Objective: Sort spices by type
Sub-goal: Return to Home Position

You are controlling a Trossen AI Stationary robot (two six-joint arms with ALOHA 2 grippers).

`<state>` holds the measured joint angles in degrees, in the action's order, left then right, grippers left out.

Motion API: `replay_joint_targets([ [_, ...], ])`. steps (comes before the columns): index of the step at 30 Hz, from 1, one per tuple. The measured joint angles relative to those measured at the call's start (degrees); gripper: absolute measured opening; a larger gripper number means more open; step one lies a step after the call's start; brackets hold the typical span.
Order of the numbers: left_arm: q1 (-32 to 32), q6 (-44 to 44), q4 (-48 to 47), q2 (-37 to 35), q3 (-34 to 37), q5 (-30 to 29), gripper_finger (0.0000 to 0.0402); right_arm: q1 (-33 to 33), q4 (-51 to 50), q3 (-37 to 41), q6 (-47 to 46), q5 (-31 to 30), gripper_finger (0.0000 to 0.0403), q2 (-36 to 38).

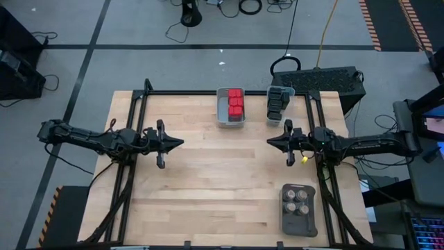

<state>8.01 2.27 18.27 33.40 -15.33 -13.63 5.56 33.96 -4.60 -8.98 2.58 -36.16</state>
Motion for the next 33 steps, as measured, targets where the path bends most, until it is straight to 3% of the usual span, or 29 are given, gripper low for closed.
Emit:
replay_joint_targets([
  [13,0.00,1.18,-8.23,-7.12,0.09,-0.53,0.0008,0.07,-17.08,-0.04,0.30,-5.42,0.0000,14.66],
  [27,0.00,1.85,3.37,-8.03,9.11,-0.98,0.0008,0.07,-15.57,3.81,-2.70,-5.87,0.0000,17.71],
  [33,0.00,1.93,4.17,-8.03,10.88,-1.56,0.0008,0.07,-15.52,3.80,-2.07,-5.89,0.0000,17.90],
])
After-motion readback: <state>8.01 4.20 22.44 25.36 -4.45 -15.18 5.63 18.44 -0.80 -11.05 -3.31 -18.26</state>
